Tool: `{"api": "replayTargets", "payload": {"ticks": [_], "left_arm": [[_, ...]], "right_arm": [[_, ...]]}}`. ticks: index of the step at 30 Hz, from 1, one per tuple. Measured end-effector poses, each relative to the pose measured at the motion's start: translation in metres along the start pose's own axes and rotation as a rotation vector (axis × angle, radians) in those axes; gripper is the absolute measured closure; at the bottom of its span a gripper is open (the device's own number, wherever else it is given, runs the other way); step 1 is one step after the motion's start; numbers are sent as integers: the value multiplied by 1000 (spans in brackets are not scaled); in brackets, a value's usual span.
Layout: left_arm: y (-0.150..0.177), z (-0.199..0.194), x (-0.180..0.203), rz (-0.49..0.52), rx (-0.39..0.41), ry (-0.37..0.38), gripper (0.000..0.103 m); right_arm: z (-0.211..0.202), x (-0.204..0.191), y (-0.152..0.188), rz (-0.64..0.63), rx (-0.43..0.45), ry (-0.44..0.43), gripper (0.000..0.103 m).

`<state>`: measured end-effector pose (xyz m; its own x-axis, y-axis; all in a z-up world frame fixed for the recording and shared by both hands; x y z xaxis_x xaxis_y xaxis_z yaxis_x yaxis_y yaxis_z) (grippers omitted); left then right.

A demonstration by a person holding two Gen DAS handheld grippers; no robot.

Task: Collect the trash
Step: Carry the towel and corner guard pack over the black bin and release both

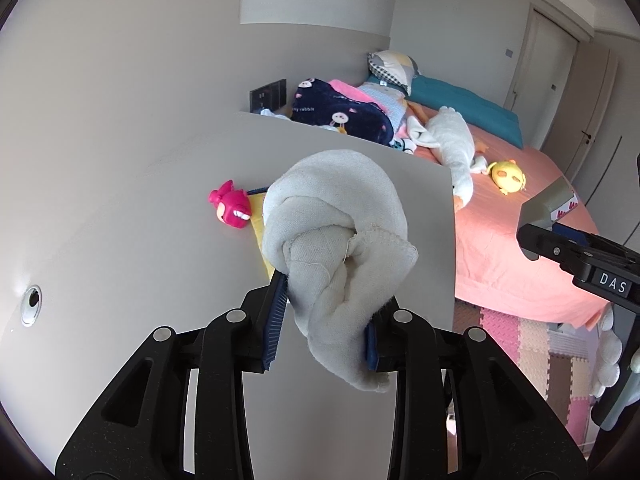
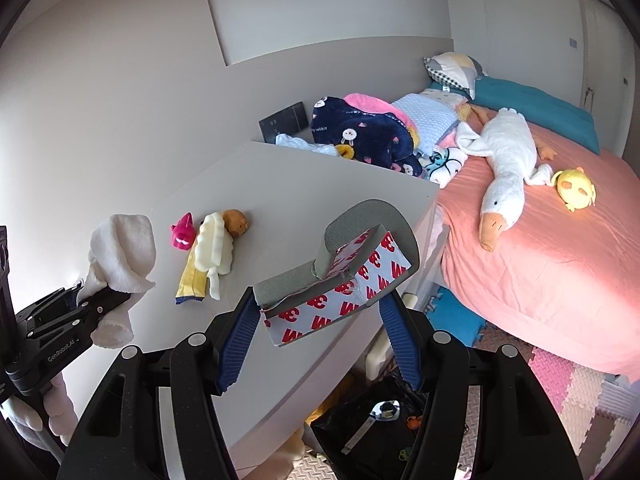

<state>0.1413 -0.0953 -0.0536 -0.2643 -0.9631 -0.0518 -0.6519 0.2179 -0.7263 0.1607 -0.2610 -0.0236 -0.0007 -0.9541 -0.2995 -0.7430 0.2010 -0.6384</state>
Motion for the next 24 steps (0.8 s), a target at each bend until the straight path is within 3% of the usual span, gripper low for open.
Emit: {"api": "replayTargets", "payload": {"ticks": [24], "left_arm": [[10,2,129,183,-28,166,69]], "right_arm": [[-65,90,27,121,51,87,40]]}}
Point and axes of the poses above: each gripper's, at about its wrist camera, not at the fingertips, and z roughly the way its jaws point, x to its right, y to its underside, the point moved 10 cm from there along z, roughly the way its jaws point, and after that the axes turned 11 degrees about z, right-handed, at the moved point
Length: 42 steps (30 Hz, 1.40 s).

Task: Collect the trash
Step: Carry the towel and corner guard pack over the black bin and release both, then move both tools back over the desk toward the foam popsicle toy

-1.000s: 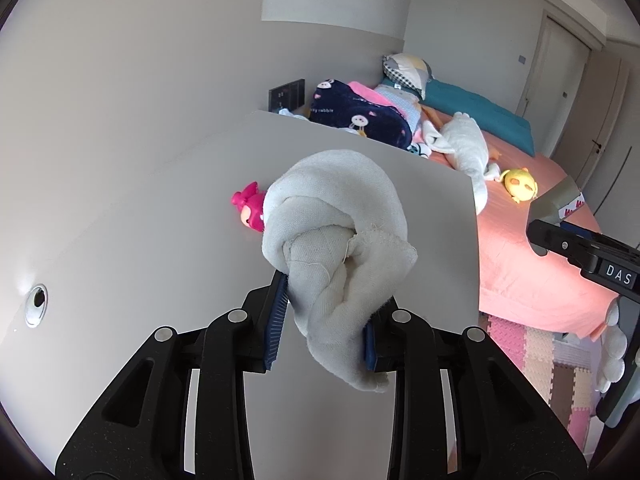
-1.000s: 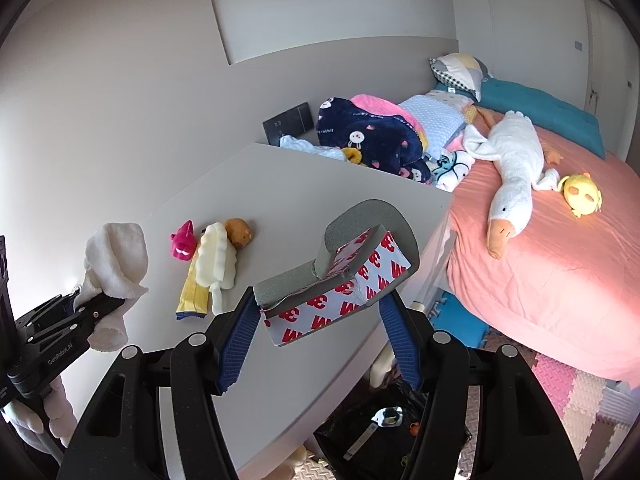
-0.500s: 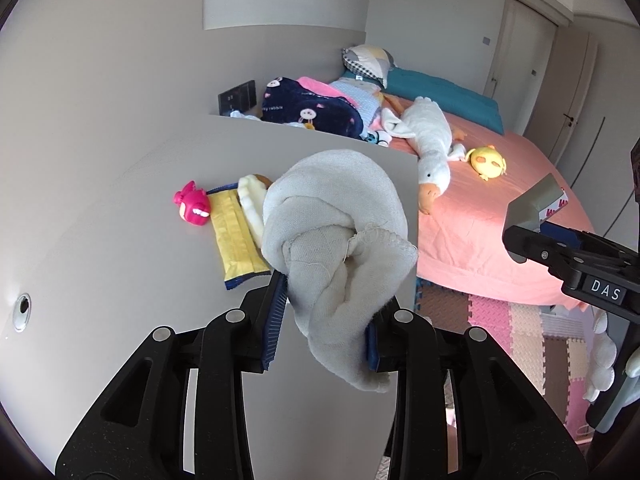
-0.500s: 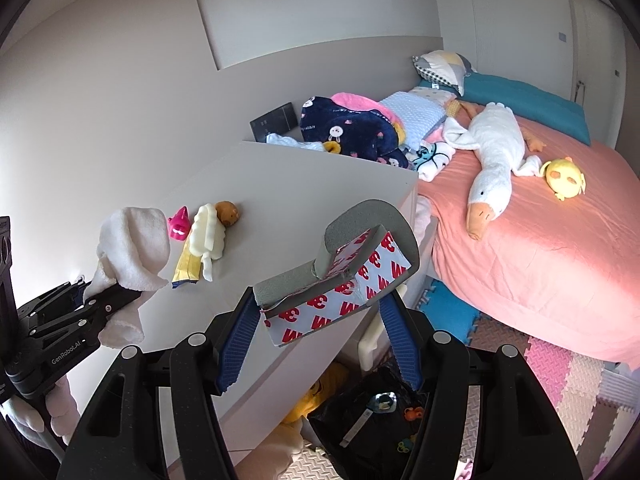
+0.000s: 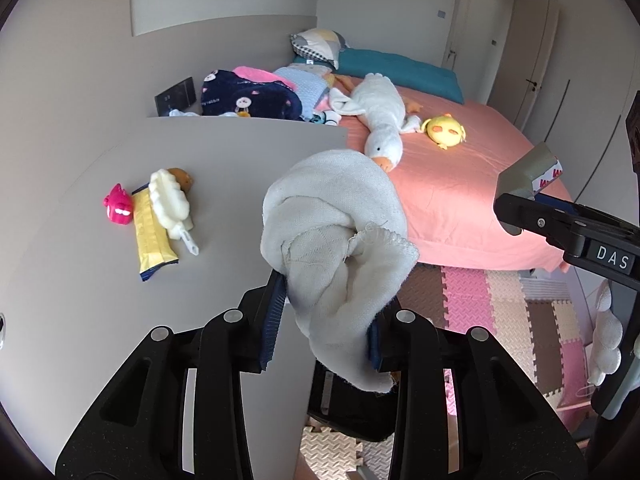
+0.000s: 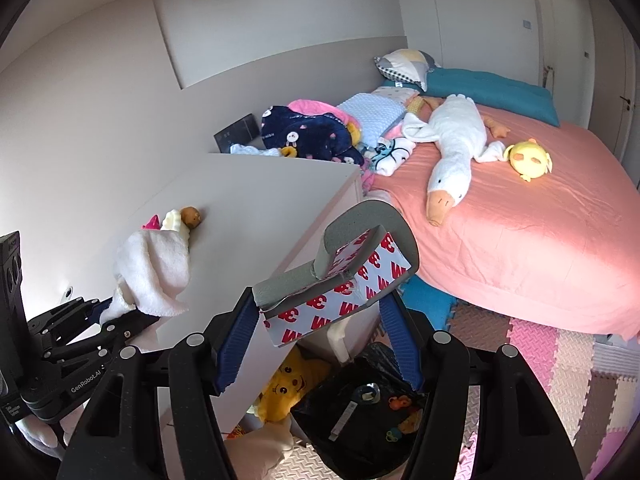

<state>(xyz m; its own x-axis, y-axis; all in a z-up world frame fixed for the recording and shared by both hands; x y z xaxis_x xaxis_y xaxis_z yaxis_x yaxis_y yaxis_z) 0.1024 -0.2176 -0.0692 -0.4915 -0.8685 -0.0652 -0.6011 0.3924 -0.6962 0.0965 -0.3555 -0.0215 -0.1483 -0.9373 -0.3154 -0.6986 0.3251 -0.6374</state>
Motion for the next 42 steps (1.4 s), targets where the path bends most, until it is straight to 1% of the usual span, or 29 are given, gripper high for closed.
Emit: {"api": "replayTargets", "payload": {"ticks": [8,14,15,17,18,19,21,22,26,29,37,42], "left_arm": [[1,12,43,71,-24,60,69],[6,23,66,108,-57,94,69],[7,25,69,111,-65,98,66],[12,29,77,130,-93,130,53],[14,30,79,137,-99,135,35],[15,30,79,146,-93,121,20],[13,25,72,171,-66,46,12],[12,23,67,173,-55,22,12],[10,21,46,117,-59,9,11],[11,20,37,101,-61,-4,11],[18,23,38,109,-76,-10,11],[20,25,29,86,-84,-23,11]], "right_arm": [[-6,37,1,56,7,37,40],[-2,58,1,94,-2,57,40],[0,61,2,99,-8,60,40],[5,66,3,115,-29,70,35],[7,69,2,128,-29,75,22],[6,73,0,143,-14,89,14],[1,80,-3,162,21,109,13],[0,83,-5,169,27,110,12],[-3,90,-9,200,40,111,11],[-5,91,-8,200,44,109,11],[-2,80,-4,170,40,99,11],[3,70,-2,153,29,83,11]]}}
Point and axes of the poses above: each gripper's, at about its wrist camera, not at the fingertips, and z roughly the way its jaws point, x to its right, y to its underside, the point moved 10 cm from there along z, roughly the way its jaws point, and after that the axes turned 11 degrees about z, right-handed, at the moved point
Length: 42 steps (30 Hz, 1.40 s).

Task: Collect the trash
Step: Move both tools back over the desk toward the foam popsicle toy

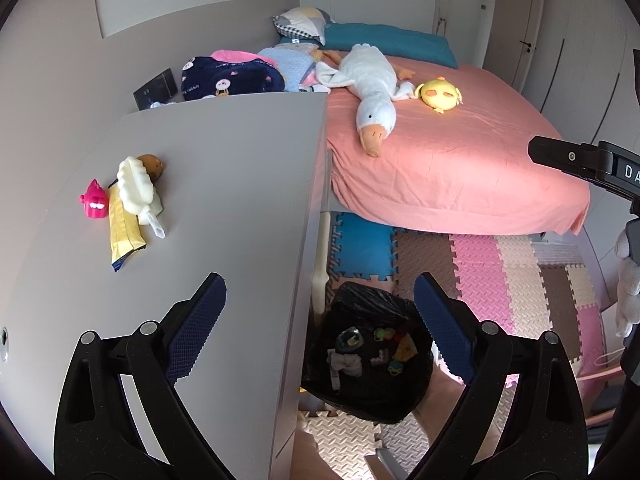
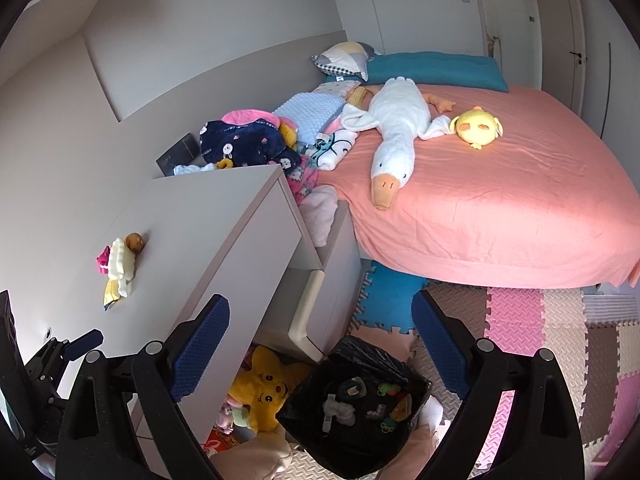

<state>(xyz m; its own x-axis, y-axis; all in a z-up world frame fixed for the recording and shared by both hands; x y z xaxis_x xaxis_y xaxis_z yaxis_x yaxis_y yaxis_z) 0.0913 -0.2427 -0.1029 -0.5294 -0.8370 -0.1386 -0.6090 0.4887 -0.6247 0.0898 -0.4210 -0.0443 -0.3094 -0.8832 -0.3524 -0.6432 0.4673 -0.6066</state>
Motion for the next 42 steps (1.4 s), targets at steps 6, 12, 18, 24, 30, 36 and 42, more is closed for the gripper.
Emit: {"api": "replayTargets", "payload": {"ticks": [6,12,18,24,30,36,42], "left_arm": [[3,-2,-13,-18,0,-15,11],[7,-5,-29,-38,2,-32,11],[10,-9,-53,-61,4,-57,11],[16,-12,-79,-88,3,-79,11],[25,-12,-108,-121,-1,-101,11],[36,-13,-138,-163,-9,-126,11],[46,-12,-165,-201,-17,-143,11]], "right_arm": [[6,-15,4,-21,-12,-21,11],[15,-36,9,-54,-24,-40,11],[26,-61,12,-77,-43,-59,11],[40,-87,18,-101,-68,-73,11],[55,-118,26,-135,-95,-94,11],[70,-149,33,-175,-120,-115,11],[86,-176,38,-203,-140,-132,11]]}}
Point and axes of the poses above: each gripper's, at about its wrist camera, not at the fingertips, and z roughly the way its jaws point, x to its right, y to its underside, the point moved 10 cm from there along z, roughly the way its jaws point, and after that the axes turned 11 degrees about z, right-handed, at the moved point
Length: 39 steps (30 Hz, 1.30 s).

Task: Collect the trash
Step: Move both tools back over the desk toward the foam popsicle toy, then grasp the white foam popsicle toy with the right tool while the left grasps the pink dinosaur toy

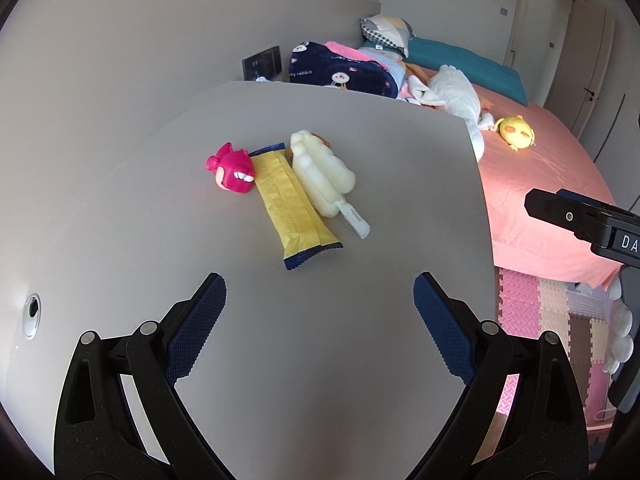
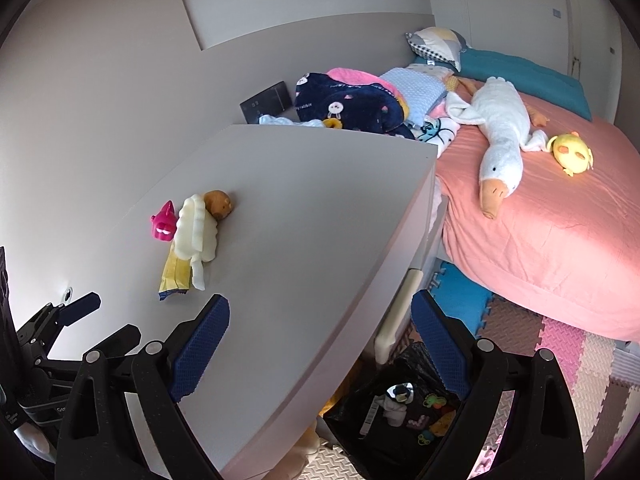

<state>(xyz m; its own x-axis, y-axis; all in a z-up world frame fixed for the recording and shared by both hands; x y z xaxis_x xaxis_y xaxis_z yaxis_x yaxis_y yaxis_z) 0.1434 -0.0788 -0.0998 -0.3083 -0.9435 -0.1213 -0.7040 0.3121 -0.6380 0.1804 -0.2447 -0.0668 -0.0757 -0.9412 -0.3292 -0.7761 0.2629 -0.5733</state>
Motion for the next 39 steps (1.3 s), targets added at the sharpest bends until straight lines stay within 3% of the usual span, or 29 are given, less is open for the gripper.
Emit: {"api": "replayTargets", "payload": {"ticks": [18,31,39], "left_arm": [[2,23,-85,-131,-11,-52,11],[7,42,-123,-189,-39,-68,11],[-7,53,-130,-206,-35,-58,11]], "right_arm": [[53,-79,4,-104,-45,-90,11],[96,-118,7,-164,-93,-97,11],[123,-124,2,-142,-136,-101,30]]}}
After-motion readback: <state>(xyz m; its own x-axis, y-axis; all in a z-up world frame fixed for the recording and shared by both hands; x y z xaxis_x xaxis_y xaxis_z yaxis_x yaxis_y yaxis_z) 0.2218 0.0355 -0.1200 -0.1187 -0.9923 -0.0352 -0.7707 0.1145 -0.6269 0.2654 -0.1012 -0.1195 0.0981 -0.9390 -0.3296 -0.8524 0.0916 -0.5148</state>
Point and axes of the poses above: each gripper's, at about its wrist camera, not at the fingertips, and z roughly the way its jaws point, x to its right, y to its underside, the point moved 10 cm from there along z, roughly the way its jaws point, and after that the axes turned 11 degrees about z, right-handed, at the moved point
